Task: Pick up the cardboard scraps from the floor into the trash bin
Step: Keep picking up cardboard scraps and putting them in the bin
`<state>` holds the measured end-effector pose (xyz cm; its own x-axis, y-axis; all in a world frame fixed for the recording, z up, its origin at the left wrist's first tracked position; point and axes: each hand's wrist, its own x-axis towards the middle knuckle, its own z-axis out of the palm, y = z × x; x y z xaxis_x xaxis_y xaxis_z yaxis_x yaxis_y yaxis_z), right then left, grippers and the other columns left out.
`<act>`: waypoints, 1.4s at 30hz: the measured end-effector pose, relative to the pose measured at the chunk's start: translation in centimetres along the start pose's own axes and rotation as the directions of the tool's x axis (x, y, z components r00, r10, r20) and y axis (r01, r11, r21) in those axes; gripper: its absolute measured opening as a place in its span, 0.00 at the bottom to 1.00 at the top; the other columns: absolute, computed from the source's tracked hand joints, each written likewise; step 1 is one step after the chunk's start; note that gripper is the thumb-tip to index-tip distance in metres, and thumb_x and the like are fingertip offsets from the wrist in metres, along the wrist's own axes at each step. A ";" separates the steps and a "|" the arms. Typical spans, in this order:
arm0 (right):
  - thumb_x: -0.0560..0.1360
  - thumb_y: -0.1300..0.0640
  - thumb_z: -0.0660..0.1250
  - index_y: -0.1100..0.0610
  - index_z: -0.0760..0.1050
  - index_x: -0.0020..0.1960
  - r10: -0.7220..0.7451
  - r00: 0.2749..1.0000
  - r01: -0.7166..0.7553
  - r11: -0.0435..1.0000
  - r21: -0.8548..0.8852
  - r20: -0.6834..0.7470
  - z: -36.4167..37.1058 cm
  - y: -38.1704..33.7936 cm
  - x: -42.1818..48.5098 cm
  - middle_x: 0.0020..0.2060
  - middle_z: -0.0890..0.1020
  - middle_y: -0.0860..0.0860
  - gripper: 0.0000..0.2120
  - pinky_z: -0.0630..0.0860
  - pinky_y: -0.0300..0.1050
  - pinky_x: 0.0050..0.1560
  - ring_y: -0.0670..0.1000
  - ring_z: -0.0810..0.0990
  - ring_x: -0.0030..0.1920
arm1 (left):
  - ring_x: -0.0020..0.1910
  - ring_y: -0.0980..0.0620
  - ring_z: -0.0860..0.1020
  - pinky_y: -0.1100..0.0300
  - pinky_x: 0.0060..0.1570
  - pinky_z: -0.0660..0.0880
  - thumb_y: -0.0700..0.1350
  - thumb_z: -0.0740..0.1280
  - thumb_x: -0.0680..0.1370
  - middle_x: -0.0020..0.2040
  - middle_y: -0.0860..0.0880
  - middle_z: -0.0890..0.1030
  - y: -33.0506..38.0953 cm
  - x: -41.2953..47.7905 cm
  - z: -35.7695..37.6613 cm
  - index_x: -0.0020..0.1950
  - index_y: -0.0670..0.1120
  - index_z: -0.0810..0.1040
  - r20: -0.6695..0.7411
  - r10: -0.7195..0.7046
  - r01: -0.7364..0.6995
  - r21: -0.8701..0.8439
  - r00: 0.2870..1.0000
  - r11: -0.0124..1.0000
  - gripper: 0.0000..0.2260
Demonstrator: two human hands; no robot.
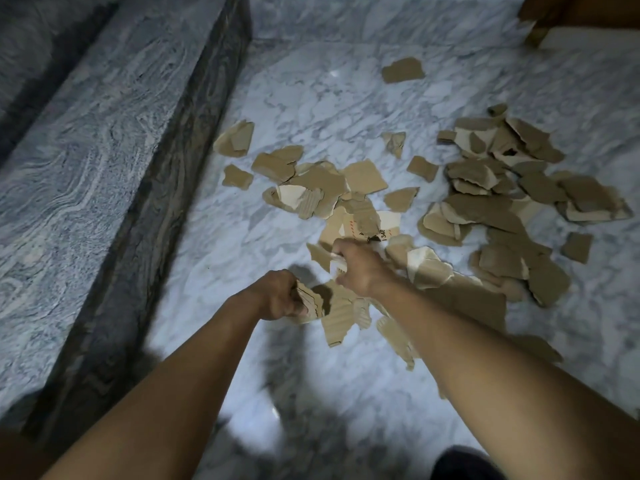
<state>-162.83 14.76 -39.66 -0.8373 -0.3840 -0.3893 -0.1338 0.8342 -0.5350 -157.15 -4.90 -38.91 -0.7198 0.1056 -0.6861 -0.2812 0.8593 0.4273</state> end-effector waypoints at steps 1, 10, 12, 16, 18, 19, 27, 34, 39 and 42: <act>0.70 0.61 0.77 0.44 0.72 0.57 0.052 0.999 -0.052 0.992 0.112 -0.005 -0.9 0.2 0.2 0.58 0.75 0.49 0.23 0.74 0.45 0.53 0.55 0.78 0.56 | 0.52 0.49 0.79 0.63 0.46 0.74 0.47 0.76 0.71 0.51 0.49 0.80 0.6 0.5 0.5 0.49 0.48 0.79 -0.003 0.019 -0.019 0.027 1.000 0.999 0.10; 0.60 0.56 0.85 0.57 0.66 0.75 0.217 0.975 -0.222 0.956 0.195 0.044 -12.4 5.3 -3.0 0.73 0.71 0.53 0.48 0.66 0.38 0.59 0.53 0.71 0.71 | 0.65 0.40 0.67 0.44 0.60 0.73 0.57 0.71 0.68 0.63 0.43 0.70 6.5 3.9 6.3 0.69 0.50 0.67 -0.136 0.050 0.007 0.388 0.989 0.921 0.31; 0.59 0.55 0.85 0.58 0.66 0.76 0.257 0.964 -0.266 0.944 0.197 0.070 -12.2 6.4 -3.7 0.73 0.70 0.54 0.50 0.66 0.38 0.61 0.54 0.70 0.72 | 0.61 0.40 0.73 0.45 0.58 0.74 0.55 0.68 0.71 0.59 0.43 0.75 6.6 3.4 6.0 0.68 0.51 0.68 -0.166 0.034 0.027 0.349 0.986 0.937 0.27; 0.59 0.56 0.85 0.59 0.65 0.76 0.310 0.948 -0.319 0.911 0.260 0.076 -10.9 7.3 -4.5 0.74 0.69 0.54 0.50 0.66 0.41 0.66 0.54 0.69 0.72 | 0.56 0.42 0.77 0.46 0.55 0.72 0.54 0.69 0.70 0.53 0.48 0.78 6.7 1.7 4.5 0.61 0.52 0.67 -0.187 0.006 0.052 0.305 0.982 0.951 0.23; 0.58 0.57 0.85 0.57 0.65 0.76 0.313 0.945 -0.327 0.899 0.292 0.095 -10.3 6.7 -4.4 0.74 0.70 0.53 0.51 0.68 0.43 0.67 0.54 0.70 0.72 | 0.54 0.40 0.77 0.50 0.49 0.71 0.51 0.70 0.71 0.48 0.47 0.76 6.1 0.9 3.2 0.55 0.51 0.62 -0.184 -0.008 0.049 0.216 0.983 0.975 0.21; 0.58 0.58 0.85 0.56 0.65 0.76 0.306 0.946 -0.325 0.894 0.307 0.109 -10.2 6.2 -4.2 0.73 0.70 0.52 0.51 0.68 0.42 0.66 0.53 0.70 0.71 | 0.52 0.40 0.77 0.51 0.46 0.71 0.49 0.71 0.70 0.48 0.46 0.76 5.9 0.4 2.5 0.55 0.50 0.60 -0.174 -0.024 0.051 0.151 0.984 0.987 0.22; 0.56 0.53 0.86 0.58 0.71 0.72 0.282 0.949 -0.313 0.903 0.294 0.141 -8.5 1.9 -2.4 0.66 0.77 0.50 0.47 0.73 0.40 0.60 0.51 0.77 0.64 | 0.48 0.50 0.81 0.60 0.45 0.77 0.53 0.74 0.64 0.48 0.52 0.83 2.0 -2.5 -1.1 0.49 0.53 0.79 -0.120 -0.140 0.143 0.011 0.983 0.990 0.15; 0.61 0.48 0.83 0.52 0.74 0.68 0.257 0.958 -0.252 0.966 -0.055 0.130 -3.6 0.0 -0.9 0.65 0.77 0.52 0.38 0.75 0.40 0.54 0.53 0.78 0.61 | 0.48 0.51 0.79 0.63 0.45 0.71 0.51 0.77 0.69 0.50 0.51 0.82 -1.8 -3.3 -1.2 0.56 0.50 0.81 -0.071 -0.149 0.142 -0.089 0.986 0.986 0.18; 0.61 0.48 0.82 0.52 0.64 0.70 0.256 0.967 -0.251 0.935 -0.251 -0.016 0.8 0.0 -1.0 0.67 0.69 0.57 0.43 0.67 0.59 0.65 0.61 0.67 0.68 | 0.52 0.52 0.76 0.63 0.50 0.68 0.48 0.75 0.72 0.51 0.52 0.78 -2.0 -3.2 -0.8 0.64 0.49 0.77 -0.086 -0.083 0.073 -0.114 0.993 0.991 0.21; 0.57 0.42 0.83 0.53 0.70 0.65 0.358 0.934 -0.336 0.885 -0.322 0.010 0.8 -0.1 -0.2 0.64 0.74 0.56 0.42 0.65 0.62 0.66 0.62 0.69 0.67 | 0.51 0.53 0.74 0.64 0.50 0.68 0.48 0.75 0.72 0.54 0.51 0.78 -2.2 -2.6 -0.7 0.68 0.49 0.75 -0.104 -0.083 0.070 -0.124 0.991 0.990 0.25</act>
<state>-162.24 14.43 -40.06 -0.8245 -0.0640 -0.5623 -0.0082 0.9948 -0.1012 -155.10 -7.39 -37.71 -0.7559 -0.0181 -0.6544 -0.4073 0.7956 0.4485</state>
